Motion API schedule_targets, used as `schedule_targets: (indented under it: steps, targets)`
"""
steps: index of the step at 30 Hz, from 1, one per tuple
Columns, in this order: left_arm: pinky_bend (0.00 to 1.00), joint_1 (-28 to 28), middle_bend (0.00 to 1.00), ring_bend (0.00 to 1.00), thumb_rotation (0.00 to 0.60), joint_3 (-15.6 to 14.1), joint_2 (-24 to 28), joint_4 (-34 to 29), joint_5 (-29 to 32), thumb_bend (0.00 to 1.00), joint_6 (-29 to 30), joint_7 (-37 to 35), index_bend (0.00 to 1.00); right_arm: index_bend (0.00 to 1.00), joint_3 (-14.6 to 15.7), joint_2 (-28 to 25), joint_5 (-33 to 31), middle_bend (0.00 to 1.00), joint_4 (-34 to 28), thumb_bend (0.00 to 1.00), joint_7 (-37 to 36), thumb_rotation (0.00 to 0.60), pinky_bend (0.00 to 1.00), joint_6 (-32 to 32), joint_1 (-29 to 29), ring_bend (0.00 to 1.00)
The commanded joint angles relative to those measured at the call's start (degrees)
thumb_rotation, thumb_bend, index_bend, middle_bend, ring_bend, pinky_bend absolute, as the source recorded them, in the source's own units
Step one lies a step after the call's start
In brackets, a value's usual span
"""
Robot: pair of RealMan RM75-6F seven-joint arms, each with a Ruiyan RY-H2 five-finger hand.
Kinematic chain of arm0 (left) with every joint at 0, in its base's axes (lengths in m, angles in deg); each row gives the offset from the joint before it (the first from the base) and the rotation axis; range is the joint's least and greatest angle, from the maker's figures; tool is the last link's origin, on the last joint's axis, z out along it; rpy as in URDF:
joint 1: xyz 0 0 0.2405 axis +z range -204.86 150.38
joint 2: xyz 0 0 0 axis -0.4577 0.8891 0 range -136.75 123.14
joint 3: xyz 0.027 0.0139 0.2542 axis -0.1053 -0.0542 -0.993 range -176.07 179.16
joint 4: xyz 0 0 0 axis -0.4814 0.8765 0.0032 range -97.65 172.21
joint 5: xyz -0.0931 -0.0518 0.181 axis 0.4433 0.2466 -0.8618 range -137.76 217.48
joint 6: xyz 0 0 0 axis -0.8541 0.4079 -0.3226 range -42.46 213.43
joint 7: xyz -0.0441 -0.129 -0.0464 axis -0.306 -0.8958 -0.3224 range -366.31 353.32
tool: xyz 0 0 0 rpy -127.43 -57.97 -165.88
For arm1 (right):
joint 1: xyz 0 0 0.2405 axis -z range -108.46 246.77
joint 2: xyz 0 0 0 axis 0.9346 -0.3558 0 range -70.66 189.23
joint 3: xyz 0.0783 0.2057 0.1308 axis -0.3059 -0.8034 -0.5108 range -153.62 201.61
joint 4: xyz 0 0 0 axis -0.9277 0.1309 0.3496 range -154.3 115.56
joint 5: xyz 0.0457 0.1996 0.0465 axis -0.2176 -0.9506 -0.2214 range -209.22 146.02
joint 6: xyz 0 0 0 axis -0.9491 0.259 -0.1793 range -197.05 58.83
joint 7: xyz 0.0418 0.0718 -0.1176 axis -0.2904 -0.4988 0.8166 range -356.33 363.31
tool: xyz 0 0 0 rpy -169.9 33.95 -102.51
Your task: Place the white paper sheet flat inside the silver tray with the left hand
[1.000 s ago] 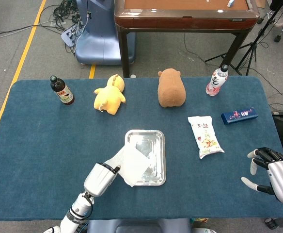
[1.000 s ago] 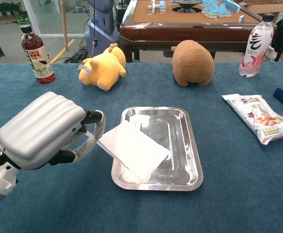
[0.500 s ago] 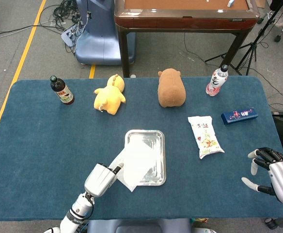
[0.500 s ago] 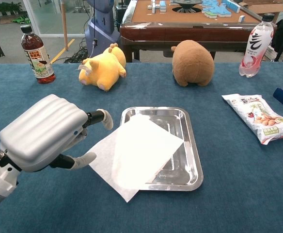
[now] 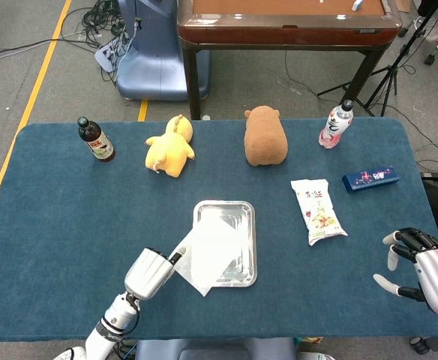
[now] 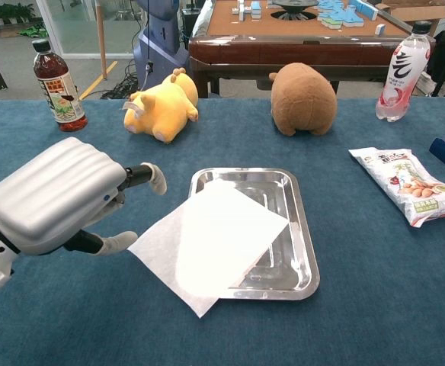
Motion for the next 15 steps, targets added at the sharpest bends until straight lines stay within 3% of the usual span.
schedule_targets:
  steps: [1, 4, 7, 15]
  targets:
    - [1.00, -1.99, 1.00, 0.87, 0.600, -0.42, 4.23, -3.01, -0.11, 0.21, -3.37, -3.06, 0.31, 0.68, 0.00, 0.09, -0.13, 0.41, 0.02, 0.11, 0.09, 0.600, 0.36, -0.21, -0.09, 0.26]
    - [0.96, -5.00, 0.98, 0.83, 0.600, -1.09, 9.43, -6.35, -0.26, 0.29, -8.66, -5.86, 0.23, 0.68, 0.00, 0.17, -0.25, 0.41, 0.02, 0.11, 0.25, 0.600, 0.36, -0.40, -0.15, 0.26]
    - [0.95, -7.69, 1.00, 0.86, 0.600, -1.35, 13.98, -9.64, -0.06, 0.39, -13.34, -7.34, 0.18, 0.68, 0.04, 0.23, -0.33, 0.41, 0.03, 0.11, 0.37, 0.600, 0.36, -0.55, -0.18, 0.26]
    - [0.95, -11.87, 1.00, 0.91, 0.600, -1.09, 20.39, -16.13, 2.81, 0.59, -22.24, -5.70, 0.19, 0.68, 0.00, 0.07, -0.08, 0.41, -0.09, 0.11, 0.23, 0.600, 0.36, -0.24, -0.11, 0.26]
